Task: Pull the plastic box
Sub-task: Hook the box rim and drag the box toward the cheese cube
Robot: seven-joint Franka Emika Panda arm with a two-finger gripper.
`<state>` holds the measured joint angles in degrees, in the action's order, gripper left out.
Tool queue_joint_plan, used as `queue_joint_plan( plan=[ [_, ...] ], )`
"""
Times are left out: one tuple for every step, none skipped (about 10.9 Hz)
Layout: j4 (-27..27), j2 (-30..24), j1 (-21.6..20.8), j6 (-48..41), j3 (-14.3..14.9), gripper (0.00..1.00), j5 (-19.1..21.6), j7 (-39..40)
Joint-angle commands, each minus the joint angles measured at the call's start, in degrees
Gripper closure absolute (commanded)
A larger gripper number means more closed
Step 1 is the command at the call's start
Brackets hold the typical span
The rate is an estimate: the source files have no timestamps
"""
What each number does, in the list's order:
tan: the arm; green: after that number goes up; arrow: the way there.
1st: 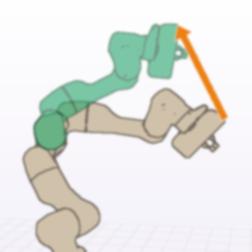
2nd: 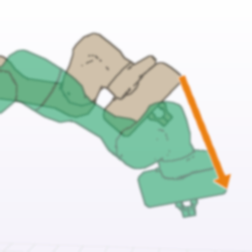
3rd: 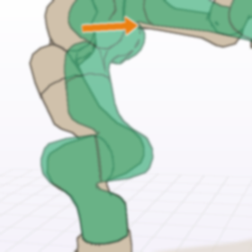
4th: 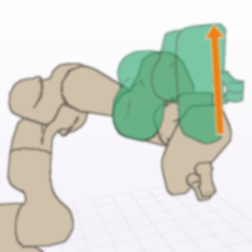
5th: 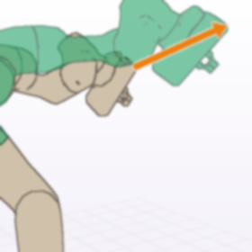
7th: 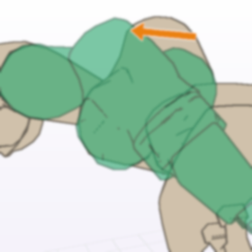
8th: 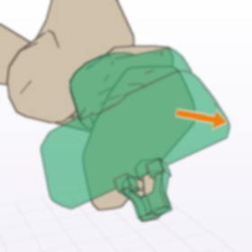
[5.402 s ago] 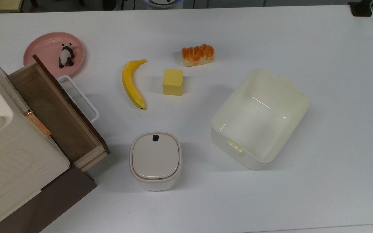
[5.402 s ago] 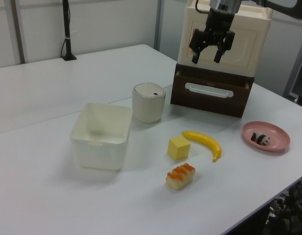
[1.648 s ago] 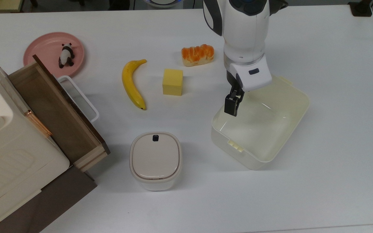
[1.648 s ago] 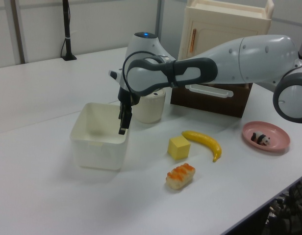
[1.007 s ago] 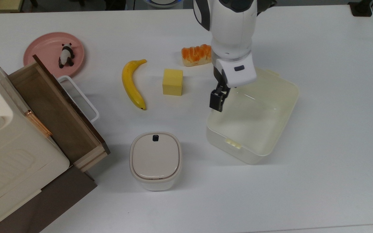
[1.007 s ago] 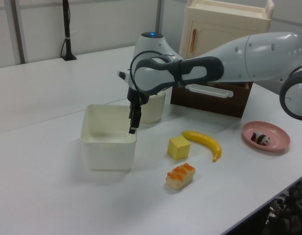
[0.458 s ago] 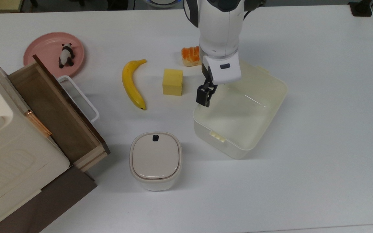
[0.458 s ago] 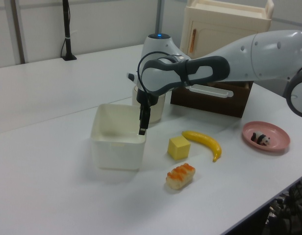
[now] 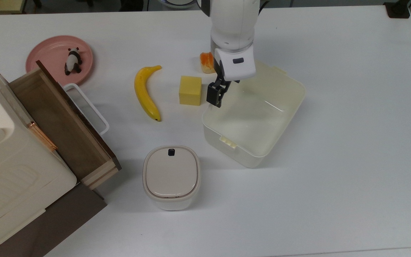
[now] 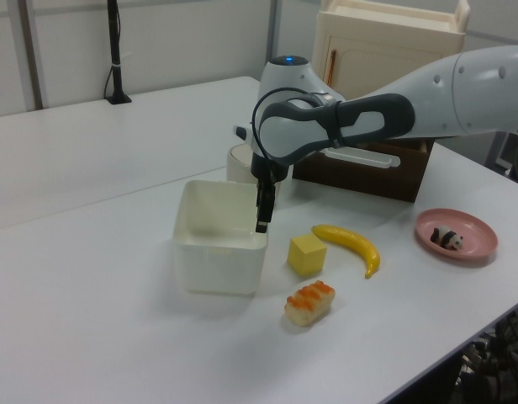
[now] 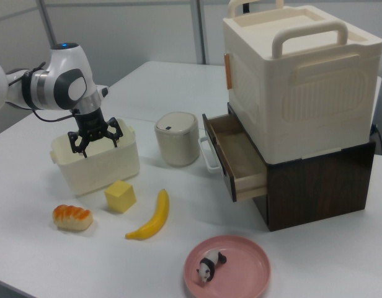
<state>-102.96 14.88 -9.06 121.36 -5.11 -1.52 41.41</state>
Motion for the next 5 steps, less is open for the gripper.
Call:
queue_joint_plan(
  plan=[
    [-4.17,-3.63,-1.05,-0.77,2.47,0.00,-1.73,-0.89],
    [-4.18,-3.89,-1.05,-0.86,2.56,0.00,-1.99,-0.98],
    [-4.18,-4.16,-1.05,-1.04,2.56,0.00,-1.99,-0.98],
    [-3.57,-4.16,-1.22,-2.69,2.56,0.00,-1.99,-1.24],
    [-2.17,-4.16,-1.31,-3.32,2.47,0.00,-1.56,-1.59]
  ],
)
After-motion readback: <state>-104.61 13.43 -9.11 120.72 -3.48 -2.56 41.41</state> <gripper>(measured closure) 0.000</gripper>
